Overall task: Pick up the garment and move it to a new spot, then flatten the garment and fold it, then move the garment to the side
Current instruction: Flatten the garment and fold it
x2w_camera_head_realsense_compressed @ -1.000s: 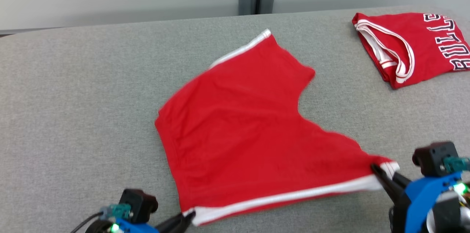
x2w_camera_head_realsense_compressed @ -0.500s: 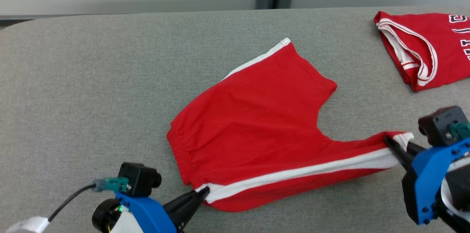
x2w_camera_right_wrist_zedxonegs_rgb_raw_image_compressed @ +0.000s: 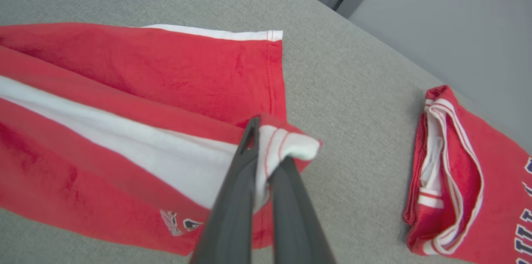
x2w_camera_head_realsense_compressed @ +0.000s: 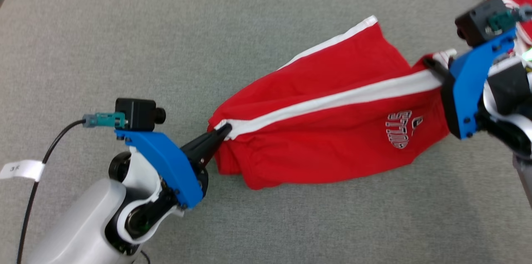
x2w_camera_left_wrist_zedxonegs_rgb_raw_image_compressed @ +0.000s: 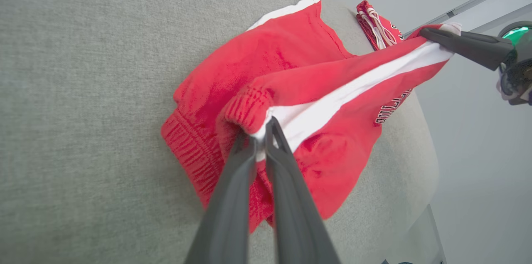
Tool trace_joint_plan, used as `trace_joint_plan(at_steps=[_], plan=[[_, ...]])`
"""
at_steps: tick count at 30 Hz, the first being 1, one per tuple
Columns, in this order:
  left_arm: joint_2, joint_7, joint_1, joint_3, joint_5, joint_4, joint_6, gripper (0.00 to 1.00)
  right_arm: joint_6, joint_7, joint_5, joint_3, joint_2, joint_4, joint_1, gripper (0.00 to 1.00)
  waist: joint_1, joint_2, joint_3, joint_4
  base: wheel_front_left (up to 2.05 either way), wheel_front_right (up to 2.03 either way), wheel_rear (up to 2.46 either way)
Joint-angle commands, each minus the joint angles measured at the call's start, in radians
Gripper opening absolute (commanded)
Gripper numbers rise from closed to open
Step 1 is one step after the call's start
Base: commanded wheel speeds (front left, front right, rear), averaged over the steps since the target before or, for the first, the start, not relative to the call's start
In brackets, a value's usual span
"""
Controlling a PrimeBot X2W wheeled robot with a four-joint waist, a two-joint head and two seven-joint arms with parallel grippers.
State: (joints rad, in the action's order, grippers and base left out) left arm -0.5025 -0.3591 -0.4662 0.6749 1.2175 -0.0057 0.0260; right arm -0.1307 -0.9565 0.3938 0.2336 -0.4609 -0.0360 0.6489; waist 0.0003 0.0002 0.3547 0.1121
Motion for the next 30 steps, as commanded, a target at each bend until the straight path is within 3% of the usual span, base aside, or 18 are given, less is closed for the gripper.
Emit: trace_joint_plan(at_steps=[1, 14, 22, 23, 24, 25, 26, 27, 28, 30], plan=[[0.007, 0.005, -0.018, -0.003, -0.003, 0.007, -0.004, 0.0, 0.0, 0.005, 0.005, 0.006, -0.003, 0.011, 0.024, 0.0, -0.0003, -0.0002, 0.028, 0.024, 0.0, 0.0, 0.0], [0.149, 0.108, -0.147, -0.014, -0.022, 0.202, -0.083, 0.0, 0.0, 0.124, -0.022, 0.083, -0.02, 0.242, 0.287, 0.0, -0.0003, -0.0002, 0.13, 0.082, 0.0, 0.0, 0.0], [0.186, 0.138, -0.18, -0.011, -0.027, 0.269, -0.111, 0.0, 0.0, 0.164, -0.011, 0.095, 0.005, 0.33, 0.322, 0.02, -0.0003, -0.0002, 0.142, 0.095, 0.0, 0.0, 0.0], [0.189, 0.133, -0.179, -0.01, -0.02, 0.276, -0.114, 0.0, 0.0, 0.171, -0.008, 0.098, 0.009, 0.338, 0.321, 0.47, -0.0003, -0.0002, 0.142, 0.096, 0.0, 0.0, 0.0], [0.191, 0.129, -0.181, -0.008, -0.017, 0.281, -0.114, 0.0, 0.0, 0.181, -0.005, 0.097, 0.012, 0.345, 0.322, 1.0, -0.0003, -0.0002, 0.141, 0.097, 0.0, 0.0, 0.0], [0.191, 0.13, -0.182, -0.007, -0.017, 0.285, -0.115, 0.28, 0.0, 0.19, -0.004, 0.094, 0.017, 0.353, 0.321, 1.0, -0.0003, -0.0002, 0.141, 0.097, 0.0, 0.0, 0.0], [0.192, 0.132, -0.182, -0.007, -0.018, 0.29, -0.117, 0.4, 0.0, 0.199, 0.0, 0.096, 0.022, 0.36, 0.319, 1.0, -0.0003, -0.0002, 0.139, 0.097, 0.0, 0.0, 0.0], [0.192, 0.136, -0.181, -0.007, -0.019, 0.294, -0.118, 0.82, 0.0, 0.205, 0.004, 0.096, 0.027, 0.367, 0.316, 1.0, -0.0003, -0.0002, 0.138, 0.097, 0.0, 0.0, 0.0], [0.19, 0.14, -0.179, -0.007, -0.022, 0.298, -0.118, 1.0, 0.0, 0.212, 0.007, 0.096, 0.03, 0.372, 0.312, 1.0, -0.0003, -0.0002, 0.135, 0.097, 0.0, 0.0, 0.0], [0.184, 0.139, -0.17, -0.006, -0.023, 0.306, -0.116, 1.0, 0.0, 0.22, 0.016, 0.099, 0.032, 0.386, 0.304, 1.0, -0.0003, -0.0002, 0.128, 0.097, 0.0, 0.0, 0.0]])
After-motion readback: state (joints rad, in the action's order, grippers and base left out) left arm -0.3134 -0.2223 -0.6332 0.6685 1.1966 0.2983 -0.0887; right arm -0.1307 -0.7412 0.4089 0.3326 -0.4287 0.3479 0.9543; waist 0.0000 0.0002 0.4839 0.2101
